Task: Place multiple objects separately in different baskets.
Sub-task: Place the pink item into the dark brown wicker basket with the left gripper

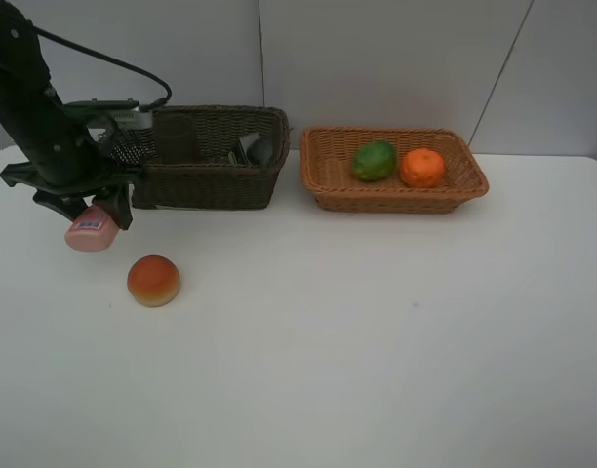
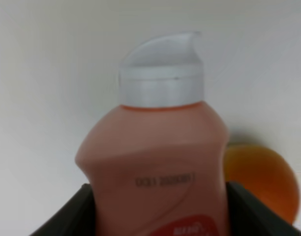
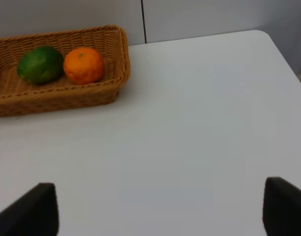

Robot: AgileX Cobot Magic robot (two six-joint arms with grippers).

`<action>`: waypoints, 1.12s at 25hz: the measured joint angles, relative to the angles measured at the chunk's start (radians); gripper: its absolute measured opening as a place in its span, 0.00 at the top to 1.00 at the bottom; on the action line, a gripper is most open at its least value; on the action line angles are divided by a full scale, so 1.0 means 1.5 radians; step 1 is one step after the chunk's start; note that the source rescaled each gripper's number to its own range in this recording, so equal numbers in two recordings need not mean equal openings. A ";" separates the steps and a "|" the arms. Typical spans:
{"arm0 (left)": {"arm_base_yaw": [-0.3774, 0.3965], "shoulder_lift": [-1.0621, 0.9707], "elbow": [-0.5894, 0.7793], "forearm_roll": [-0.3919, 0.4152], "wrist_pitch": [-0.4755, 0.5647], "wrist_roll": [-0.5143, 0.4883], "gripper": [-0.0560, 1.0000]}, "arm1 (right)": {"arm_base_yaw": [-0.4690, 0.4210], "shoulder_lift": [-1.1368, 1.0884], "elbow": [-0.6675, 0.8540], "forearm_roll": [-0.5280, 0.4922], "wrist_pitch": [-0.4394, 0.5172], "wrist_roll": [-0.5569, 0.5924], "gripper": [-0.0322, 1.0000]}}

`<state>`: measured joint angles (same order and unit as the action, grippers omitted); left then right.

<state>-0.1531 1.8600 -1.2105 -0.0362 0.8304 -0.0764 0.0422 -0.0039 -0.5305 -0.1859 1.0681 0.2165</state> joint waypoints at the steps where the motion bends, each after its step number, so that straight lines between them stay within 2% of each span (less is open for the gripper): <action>1: -0.010 -0.001 -0.023 0.000 0.019 -0.009 0.35 | 0.000 0.000 0.000 0.000 0.000 0.000 0.17; 6: -0.058 -0.001 -0.127 0.006 0.088 -0.047 0.35 | 0.000 0.000 0.000 0.000 0.000 0.000 0.17; 14: -0.112 -0.001 -0.222 0.036 0.096 -0.080 0.35 | 0.000 0.000 0.000 0.000 0.000 0.000 0.17; 22: -0.118 -0.001 -0.227 0.046 0.026 -0.089 0.35 | 0.000 0.000 0.000 0.000 0.000 0.000 0.17; 28: -0.118 0.001 -0.227 0.099 -0.052 -0.089 0.35 | 0.000 0.000 0.000 0.000 0.000 0.000 0.17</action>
<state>-0.3308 1.8615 -1.5516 0.1116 0.7527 -0.2103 0.0422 -0.0039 -0.5305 -0.1859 1.0681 0.2165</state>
